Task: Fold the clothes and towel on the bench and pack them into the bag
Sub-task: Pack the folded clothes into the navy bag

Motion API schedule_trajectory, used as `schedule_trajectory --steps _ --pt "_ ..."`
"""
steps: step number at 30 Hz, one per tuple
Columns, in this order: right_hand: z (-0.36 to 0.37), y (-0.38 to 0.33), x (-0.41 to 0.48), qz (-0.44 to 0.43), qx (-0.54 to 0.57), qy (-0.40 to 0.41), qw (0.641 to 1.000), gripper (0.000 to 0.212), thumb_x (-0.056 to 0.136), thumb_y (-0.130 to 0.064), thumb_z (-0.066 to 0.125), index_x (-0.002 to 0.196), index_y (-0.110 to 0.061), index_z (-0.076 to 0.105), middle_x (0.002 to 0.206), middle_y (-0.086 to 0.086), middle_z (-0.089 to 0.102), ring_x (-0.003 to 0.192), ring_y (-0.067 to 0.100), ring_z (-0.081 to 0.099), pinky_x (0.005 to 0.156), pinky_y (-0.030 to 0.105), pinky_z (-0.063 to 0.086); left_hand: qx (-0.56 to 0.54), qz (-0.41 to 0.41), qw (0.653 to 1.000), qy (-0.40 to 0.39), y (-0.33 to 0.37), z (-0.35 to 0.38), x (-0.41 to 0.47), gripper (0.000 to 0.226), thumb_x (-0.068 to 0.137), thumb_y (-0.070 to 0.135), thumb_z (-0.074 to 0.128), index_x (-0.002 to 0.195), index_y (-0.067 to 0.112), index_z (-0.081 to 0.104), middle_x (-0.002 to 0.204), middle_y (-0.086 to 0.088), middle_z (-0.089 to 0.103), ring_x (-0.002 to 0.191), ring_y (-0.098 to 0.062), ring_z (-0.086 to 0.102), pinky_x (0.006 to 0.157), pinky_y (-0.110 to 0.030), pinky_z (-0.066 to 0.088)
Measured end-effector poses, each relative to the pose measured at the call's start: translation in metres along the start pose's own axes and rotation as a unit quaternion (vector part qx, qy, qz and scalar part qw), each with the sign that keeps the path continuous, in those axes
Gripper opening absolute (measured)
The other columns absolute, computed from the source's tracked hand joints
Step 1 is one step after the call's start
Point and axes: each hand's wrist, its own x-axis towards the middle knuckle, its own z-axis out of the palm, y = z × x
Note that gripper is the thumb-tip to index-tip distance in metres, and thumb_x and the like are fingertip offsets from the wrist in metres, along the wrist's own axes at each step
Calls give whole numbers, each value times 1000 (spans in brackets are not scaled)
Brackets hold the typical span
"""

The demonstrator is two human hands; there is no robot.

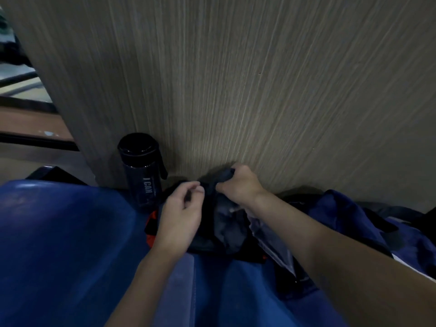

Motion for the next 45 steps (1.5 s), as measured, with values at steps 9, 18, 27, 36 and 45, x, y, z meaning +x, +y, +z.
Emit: schedule_trajectory --steps 9,18,27,36,45 --pt "27 -7 -8 68 275 -91 955 39 102 -10 46 140 -13 37 128 14 52 104 27 62 86 33 57 33 -31 995 -94 -18 -21 3 78 84 5 75 138 39 30 119 18 58 105 14 55 90 -7 47" --pt "30 30 -9 40 117 -31 992 73 86 -23 75 144 -10 32 114 0 52 100 12 53 61 9 44 249 43 967 -41 -33 -22 0 88 91 22 64 154 42 6 147 0 37 134 -20 37 114 -44 32" --pt "42 26 -7 45 257 -35 965 101 76 -22 85 151 -20 18 103 -11 51 94 6 56 79 23 52 67 50 995 -51 -37 -28 3 73 93 -2 58 150 32 29 135 8 56 122 -1 53 110 -25 40" --pt "16 11 -43 -56 403 34 913 66 75 1 80 127 -23 47 109 6 68 87 13 71 68 28 58 -60 93 990 -86 3 -20 -17 83 76 49 80 145 41 34 140 16 50 126 4 50 101 -20 46" --pt "-47 29 -120 -88 418 45 903 77 77 2 77 136 -33 41 119 5 67 100 16 70 76 32 59 -86 105 977 -165 43 18 -55 78 67 17 87 135 24 51 119 13 69 114 -6 64 89 -20 52"
